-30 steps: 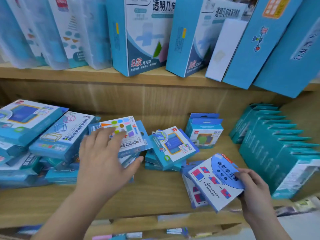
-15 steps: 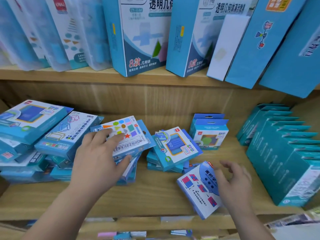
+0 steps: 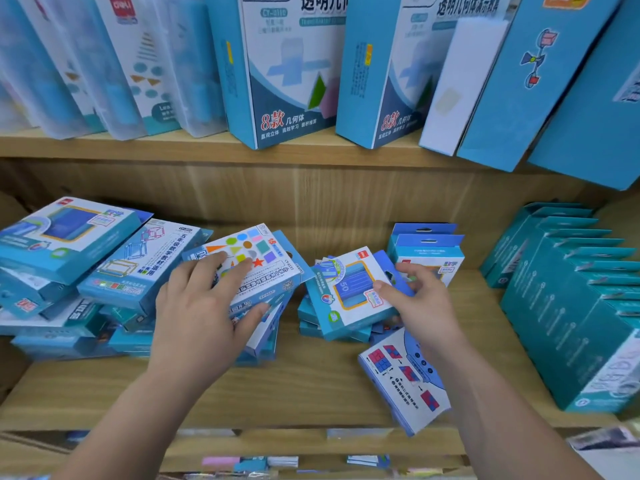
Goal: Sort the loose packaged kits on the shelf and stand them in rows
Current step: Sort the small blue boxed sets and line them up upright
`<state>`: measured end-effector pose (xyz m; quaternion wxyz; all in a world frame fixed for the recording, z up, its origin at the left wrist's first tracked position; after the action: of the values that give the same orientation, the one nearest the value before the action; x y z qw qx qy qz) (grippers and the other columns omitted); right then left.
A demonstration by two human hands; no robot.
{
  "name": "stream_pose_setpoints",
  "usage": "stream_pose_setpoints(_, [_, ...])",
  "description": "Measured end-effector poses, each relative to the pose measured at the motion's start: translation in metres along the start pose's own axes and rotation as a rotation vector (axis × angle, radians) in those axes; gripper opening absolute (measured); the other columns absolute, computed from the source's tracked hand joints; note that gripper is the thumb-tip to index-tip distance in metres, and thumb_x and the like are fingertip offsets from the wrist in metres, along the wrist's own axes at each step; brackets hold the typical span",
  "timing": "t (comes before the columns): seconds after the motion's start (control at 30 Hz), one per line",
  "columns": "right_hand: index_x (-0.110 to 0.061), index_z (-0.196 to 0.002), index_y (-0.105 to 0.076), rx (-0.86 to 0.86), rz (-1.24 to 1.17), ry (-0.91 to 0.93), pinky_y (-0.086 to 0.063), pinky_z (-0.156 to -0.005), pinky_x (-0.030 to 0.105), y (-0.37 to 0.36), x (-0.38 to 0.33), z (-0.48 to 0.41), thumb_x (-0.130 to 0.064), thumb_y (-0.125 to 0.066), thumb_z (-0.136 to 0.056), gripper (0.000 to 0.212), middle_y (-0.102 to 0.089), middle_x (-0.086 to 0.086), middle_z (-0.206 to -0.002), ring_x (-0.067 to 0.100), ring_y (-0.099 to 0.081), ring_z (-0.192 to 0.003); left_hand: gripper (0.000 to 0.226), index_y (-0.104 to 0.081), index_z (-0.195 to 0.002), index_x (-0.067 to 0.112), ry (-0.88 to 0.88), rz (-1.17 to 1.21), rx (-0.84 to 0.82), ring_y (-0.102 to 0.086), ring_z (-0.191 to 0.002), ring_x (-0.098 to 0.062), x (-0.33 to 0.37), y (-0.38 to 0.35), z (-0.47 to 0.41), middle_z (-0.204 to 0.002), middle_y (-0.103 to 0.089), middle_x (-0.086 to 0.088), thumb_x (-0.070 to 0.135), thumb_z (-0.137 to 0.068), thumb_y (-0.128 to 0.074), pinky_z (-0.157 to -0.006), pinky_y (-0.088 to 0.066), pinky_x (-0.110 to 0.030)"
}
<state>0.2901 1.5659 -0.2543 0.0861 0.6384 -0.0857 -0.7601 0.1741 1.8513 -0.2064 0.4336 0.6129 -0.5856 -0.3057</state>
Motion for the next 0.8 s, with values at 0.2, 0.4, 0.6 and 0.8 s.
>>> stream_pose_setpoints(0.2, [-0.016,-0.102,-0.069,-0.044,-0.137,-0.049,-0.046,-0.041,0.023,0.028,-0.014,0.045,-0.009,-0.070,-0.090,0.013,-0.069,0.005,-0.087,0.008,-0.061,-0.053,0.072,-0.064,-0.130,0.024,0.033,0.138,-0.025,-0.041,-0.130,-0.039,-0.005,0.010,-0.001,-0.140,-0.050,-0.014,0.066,-0.072,-0.055,-0.108,-0.037,-0.055])
stream_pose_setpoints(0.4, [-0.027,-0.090,-0.068,-0.310,0.088,-0.102,-0.049,-0.044,0.030,-0.004,-0.008,0.095,-0.011,-0.072,-0.086,0.016,-0.070,0.005,-0.076,0.017,-0.062,-0.056,0.106,-0.035,-0.151,0.029,0.121,0.124,-0.280,-0.025,-0.144,-0.033,-0.011,0.013,-0.031,-0.158,-0.031,-0.013,0.075,-0.058,-0.054,-0.117,-0.022,-0.044])
stream_pose_setpoints(0.6, [-0.032,-0.094,-0.063,-0.303,0.120,-0.105,-0.054,-0.046,0.031,-0.039,0.009,0.118,-0.016,-0.070,-0.087,0.019,-0.066,0.008,-0.097,0.017,-0.069,-0.058,0.120,-0.029,-0.153,0.023,0.125,0.122,-0.388,-0.033,-0.138,-0.029,-0.011,0.012,-0.049,-0.149,-0.043,-0.005,0.074,-0.049,-0.063,-0.112,-0.028,-0.039])
stream_pose_setpoints(0.8, [-0.034,-0.092,-0.059,-0.220,0.049,-0.161,-0.059,-0.051,0.038,-0.050,0.031,0.138,-0.017,-0.069,-0.089,0.020,-0.067,0.006,-0.098,0.017,-0.071,-0.065,0.125,-0.029,-0.154,0.020,0.141,0.161,-0.275,-0.033,-0.137,-0.030,-0.013,0.029,-0.037,-0.147,-0.044,-0.006,0.064,-0.052,-0.084,-0.113,-0.028,-0.040])
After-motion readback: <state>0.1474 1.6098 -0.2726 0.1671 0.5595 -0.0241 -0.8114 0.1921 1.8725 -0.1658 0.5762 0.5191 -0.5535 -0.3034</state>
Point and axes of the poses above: each hand's wrist, its own z-axis away from the middle knuckle, its own y-axis out of the back of the hand, x = y × z, the point moved 5 cm from there along -z, towards the middle knuckle
